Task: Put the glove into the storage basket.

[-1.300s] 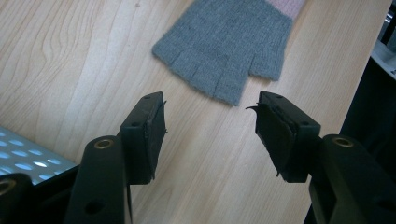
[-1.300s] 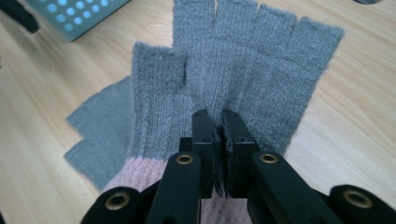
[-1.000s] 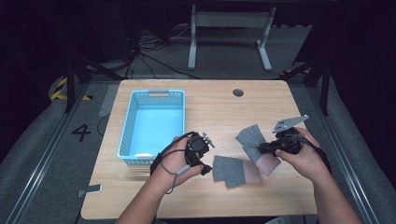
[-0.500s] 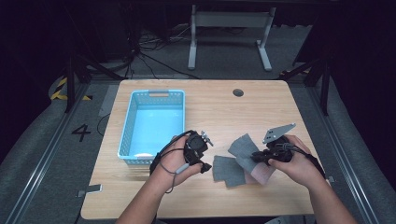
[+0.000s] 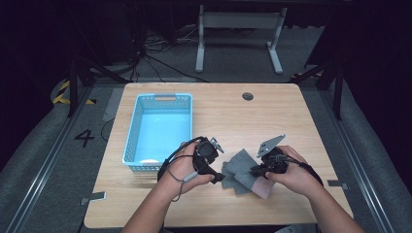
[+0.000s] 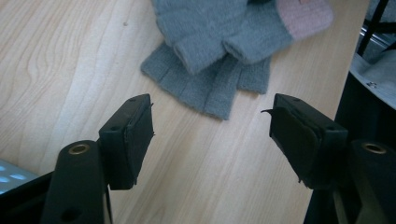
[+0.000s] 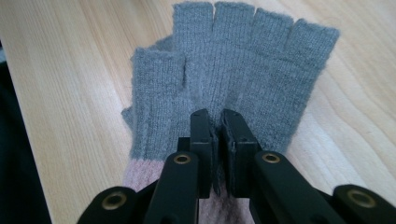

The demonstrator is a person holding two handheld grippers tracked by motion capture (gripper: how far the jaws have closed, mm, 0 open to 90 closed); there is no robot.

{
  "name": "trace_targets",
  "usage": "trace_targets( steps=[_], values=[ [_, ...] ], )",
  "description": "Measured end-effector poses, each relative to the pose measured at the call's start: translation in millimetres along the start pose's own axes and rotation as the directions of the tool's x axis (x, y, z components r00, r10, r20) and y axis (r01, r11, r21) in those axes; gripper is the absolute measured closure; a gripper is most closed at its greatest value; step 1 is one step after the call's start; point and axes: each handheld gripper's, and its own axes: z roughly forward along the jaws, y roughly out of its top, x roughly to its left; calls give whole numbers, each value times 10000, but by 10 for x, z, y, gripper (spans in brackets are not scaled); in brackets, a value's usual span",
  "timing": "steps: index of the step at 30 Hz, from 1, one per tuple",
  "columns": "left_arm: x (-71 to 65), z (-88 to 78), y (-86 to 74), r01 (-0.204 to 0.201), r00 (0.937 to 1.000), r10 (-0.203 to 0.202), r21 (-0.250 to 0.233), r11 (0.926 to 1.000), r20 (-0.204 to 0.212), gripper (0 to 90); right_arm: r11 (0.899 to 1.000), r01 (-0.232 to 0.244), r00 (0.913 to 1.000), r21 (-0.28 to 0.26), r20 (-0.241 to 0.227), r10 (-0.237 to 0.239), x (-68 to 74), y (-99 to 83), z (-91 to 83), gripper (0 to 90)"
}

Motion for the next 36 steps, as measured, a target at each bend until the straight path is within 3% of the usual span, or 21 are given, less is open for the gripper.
trace_targets(
  steps=[4, 8, 10, 14, 17, 22, 30, 36],
  values=[
    [15, 33, -15, 143, 9999, -143, 142, 9998, -41, 339, 9999, 53, 9999, 132, -98, -51, 12, 11, 60, 838],
    [44, 126, -35, 576, 9983, -580, 1152, 9917, -2, 428, 9997, 67, 9999, 249, -157, -63, 24, 10, 148, 832],
    [50, 144, -39, 631, 9980, -632, 1274, 9898, -33, 469, 9998, 67, 9998, 209, -173, -63, 30, 5, 152, 803],
    [62, 158, -34, 822, 9957, -862, 1108, 9904, 325, 498, 10000, -84, 9997, -25, -247, 84, 43, -9, 94, 752],
    [63, 155, -19, 809, 9961, -842, 1119, 9904, 246, 498, 9995, -258, 9993, -195, -264, 253, 45, -38, 25, 730],
    [56, 141, 4, 639, 9976, -666, 1091, 9920, 212, 539, 9966, -661, 9977, -493, 131, 668, -4, -146, -146, 719],
    [88, 106, -1, 756, 9965, -790, 1138, 9906, 258, 531, 9867, -1385, 9876, -854, 620, 1440, -105, -345, -440, 719],
    [86, 118, -1, 719, 9969, -752, 1209, 9901, 235, 519, 9781, -1887, 9784, -873, 686, 1949, -164, -453, -537, 701]
  ],
)
